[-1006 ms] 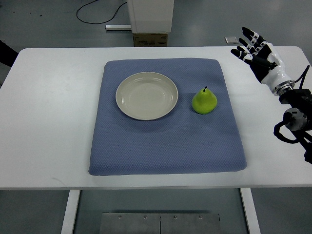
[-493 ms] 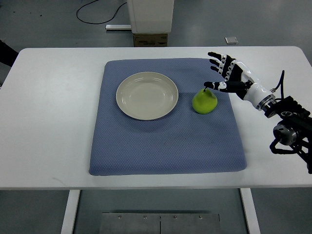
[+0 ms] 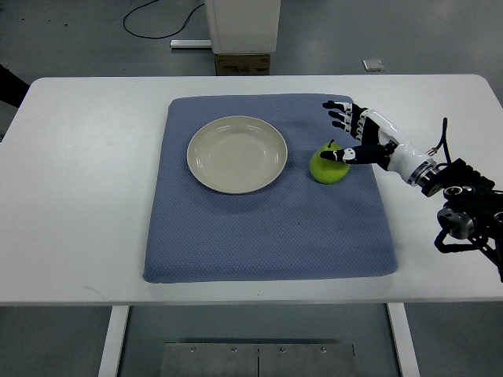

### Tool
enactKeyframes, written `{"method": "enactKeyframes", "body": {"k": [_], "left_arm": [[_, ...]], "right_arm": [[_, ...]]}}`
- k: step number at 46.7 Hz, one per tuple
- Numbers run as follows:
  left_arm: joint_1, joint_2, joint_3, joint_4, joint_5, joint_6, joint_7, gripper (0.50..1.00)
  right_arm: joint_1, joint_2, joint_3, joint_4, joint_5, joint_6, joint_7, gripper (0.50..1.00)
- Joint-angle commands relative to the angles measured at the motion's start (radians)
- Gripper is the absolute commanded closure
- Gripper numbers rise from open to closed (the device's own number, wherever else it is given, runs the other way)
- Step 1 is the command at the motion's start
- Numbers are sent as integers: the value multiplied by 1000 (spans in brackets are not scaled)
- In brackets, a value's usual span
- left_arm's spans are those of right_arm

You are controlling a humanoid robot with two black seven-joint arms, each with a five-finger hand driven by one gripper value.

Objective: Place pear on plate with right hand
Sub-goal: 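Reach the open right hand down over the green pear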

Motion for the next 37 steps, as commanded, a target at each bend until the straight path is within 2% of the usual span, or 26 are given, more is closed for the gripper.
{"method": "enactKeyframes", "body": {"k": [1, 24, 37], "left_arm": [[0, 0, 0, 0, 0, 0, 0, 500], [2, 0, 0, 0, 0, 0, 0, 500], [0, 0, 0, 0, 0, 0, 0, 500]], "right_arm": [[1, 0, -16, -1, -10, -10, 0, 500], [-8, 11, -4, -5, -1, -27, 0, 500], [-10, 11, -70, -6, -35, -34, 0, 500]]}}
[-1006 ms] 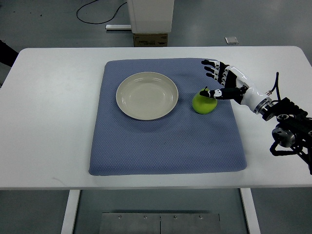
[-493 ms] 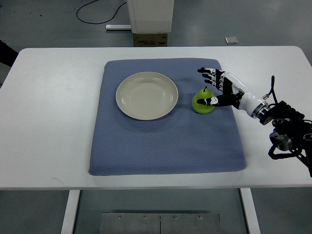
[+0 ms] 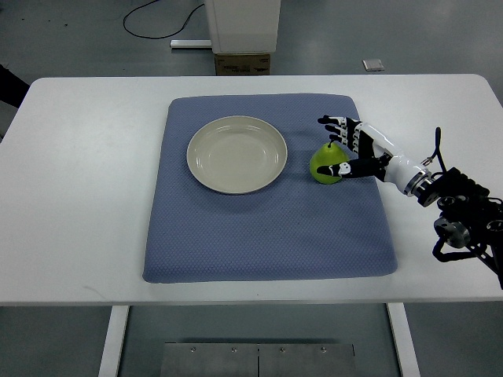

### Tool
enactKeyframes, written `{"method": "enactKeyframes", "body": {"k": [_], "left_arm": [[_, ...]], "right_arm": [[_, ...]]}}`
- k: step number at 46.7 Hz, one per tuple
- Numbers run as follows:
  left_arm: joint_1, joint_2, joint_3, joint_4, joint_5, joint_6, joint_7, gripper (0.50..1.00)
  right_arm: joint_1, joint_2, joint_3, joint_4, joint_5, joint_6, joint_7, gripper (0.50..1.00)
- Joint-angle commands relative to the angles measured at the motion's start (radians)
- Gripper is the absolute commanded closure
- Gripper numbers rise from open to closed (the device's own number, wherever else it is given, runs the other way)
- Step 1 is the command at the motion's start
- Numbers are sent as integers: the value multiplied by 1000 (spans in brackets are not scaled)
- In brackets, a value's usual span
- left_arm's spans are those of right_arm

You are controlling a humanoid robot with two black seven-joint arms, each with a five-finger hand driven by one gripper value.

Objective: Place pear on plate with right hand
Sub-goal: 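Reach the open right hand down over the green pear, then close the right hand fingers around the green pear, then lift the pear and carry it with the right hand over the plate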

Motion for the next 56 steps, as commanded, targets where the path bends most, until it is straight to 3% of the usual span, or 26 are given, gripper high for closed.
{"method": "enactKeyframes", "body": {"k": [1, 10, 37, 44, 48, 50, 52, 55, 56], "left_arm": [[0, 0, 0, 0, 0, -1, 0, 500], [0, 0, 0, 0, 0, -1, 0, 500], [0, 0, 0, 0, 0, 1, 0, 500], [2, 0, 0, 0, 0, 1, 0, 500], [0, 0, 0, 0, 0, 1, 0, 500], [0, 0, 0, 0, 0, 1, 0, 500], [0, 0, 0, 0, 0, -1, 0, 500], [0, 0, 0, 0, 0, 1, 0, 500], [0, 0, 0, 0, 0, 1, 0, 500]], "right_arm": [[1, 3, -11, -1, -4, -13, 0, 500], [-1, 24, -14, -3, -7, -102, 0, 500], [-18, 38, -72, -3, -7, -176, 0, 502], [-33, 53, -74, -3, -7, -220, 0, 538], [-39, 61, -74, -3, -7, -232, 0, 590], [-39, 63, -77, -3, -7, -232, 0, 646], [-39, 63, -85, -3, -7, -232, 0, 751], [-38, 63, -97, -3, -7, -232, 0, 958], [-38, 63, -98, -3, -7, -232, 0, 1000]]}}
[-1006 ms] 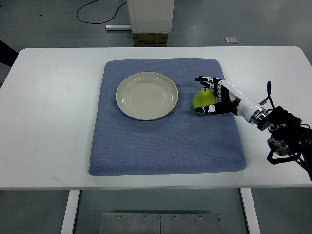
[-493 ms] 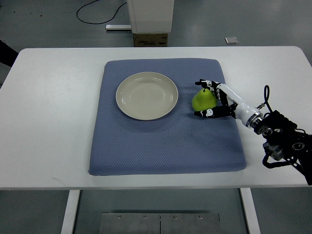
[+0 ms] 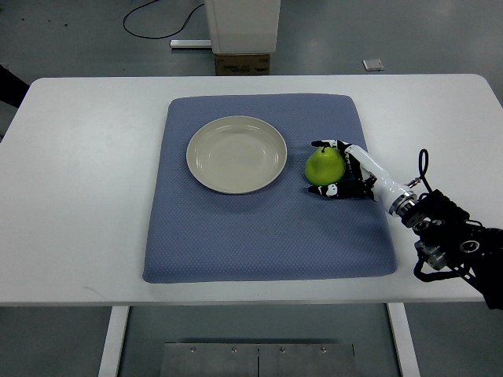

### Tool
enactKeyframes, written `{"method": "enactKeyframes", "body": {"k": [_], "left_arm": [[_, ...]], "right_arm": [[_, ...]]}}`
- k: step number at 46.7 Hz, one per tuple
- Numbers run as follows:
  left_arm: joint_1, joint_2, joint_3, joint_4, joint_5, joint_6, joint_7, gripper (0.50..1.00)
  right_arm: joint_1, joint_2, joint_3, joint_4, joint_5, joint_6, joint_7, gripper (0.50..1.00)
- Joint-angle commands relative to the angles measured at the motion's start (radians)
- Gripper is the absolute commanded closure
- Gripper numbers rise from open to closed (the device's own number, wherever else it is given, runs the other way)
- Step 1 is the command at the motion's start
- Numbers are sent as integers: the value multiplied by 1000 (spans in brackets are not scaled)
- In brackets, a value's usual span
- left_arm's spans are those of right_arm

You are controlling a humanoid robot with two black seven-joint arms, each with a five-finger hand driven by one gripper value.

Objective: Place pear on plate with right hand
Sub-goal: 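Lift the pear and carry it with the right hand over the plate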

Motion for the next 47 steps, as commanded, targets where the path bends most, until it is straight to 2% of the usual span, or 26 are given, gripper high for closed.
{"method": "enactKeyframes", "body": {"k": [1, 20, 31, 47], "left_arm": [[0, 0, 0, 0, 0, 1, 0, 500], [0, 0, 0, 0, 0, 1, 0, 500], [0, 0, 0, 0, 0, 1, 0, 500], [0, 0, 0, 0, 0, 1, 0, 500]], "right_arm": [[3, 0, -10, 0, 0, 0, 0, 1000], [75, 12, 4, 5, 11, 7, 0, 1000], [142, 78, 4, 5, 14, 5, 0, 1000], [198, 226, 4, -3, 14, -6, 0, 1000]]}}
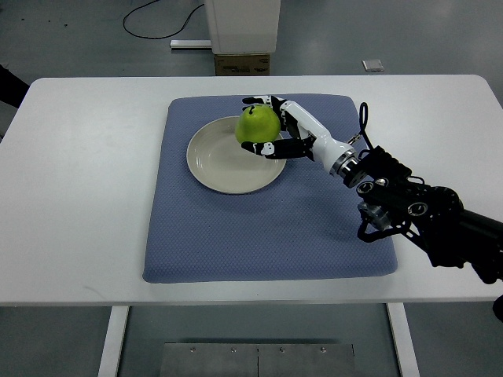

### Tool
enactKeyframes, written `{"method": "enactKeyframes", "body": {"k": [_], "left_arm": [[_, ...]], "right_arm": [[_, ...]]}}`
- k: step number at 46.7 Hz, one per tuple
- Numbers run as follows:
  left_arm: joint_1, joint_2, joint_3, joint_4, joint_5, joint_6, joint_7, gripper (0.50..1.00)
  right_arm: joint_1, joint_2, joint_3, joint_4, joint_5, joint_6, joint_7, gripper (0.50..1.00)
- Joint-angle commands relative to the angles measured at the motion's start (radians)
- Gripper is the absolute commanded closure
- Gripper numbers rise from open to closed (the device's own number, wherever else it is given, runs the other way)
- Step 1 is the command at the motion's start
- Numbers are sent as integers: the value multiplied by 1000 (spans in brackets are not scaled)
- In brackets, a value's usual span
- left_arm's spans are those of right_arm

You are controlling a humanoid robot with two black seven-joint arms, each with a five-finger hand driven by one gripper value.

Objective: Place pear on plate with right hand
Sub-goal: 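Lift the pear and carry it with the right hand over the plate, then lower the pear onto the plate center with the right hand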

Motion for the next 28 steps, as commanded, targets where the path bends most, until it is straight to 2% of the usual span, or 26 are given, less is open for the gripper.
{"method": "enactKeyframes", "body": {"k": [1, 28], "left_arm": [[0, 0, 0, 0, 0, 1, 0, 500], [0, 0, 0, 0, 0, 1, 0, 500]], "right_arm": [[4, 28, 0, -1, 0, -6, 0, 1000], [-4, 39, -6, -4, -12, -65, 0, 1000]]}}
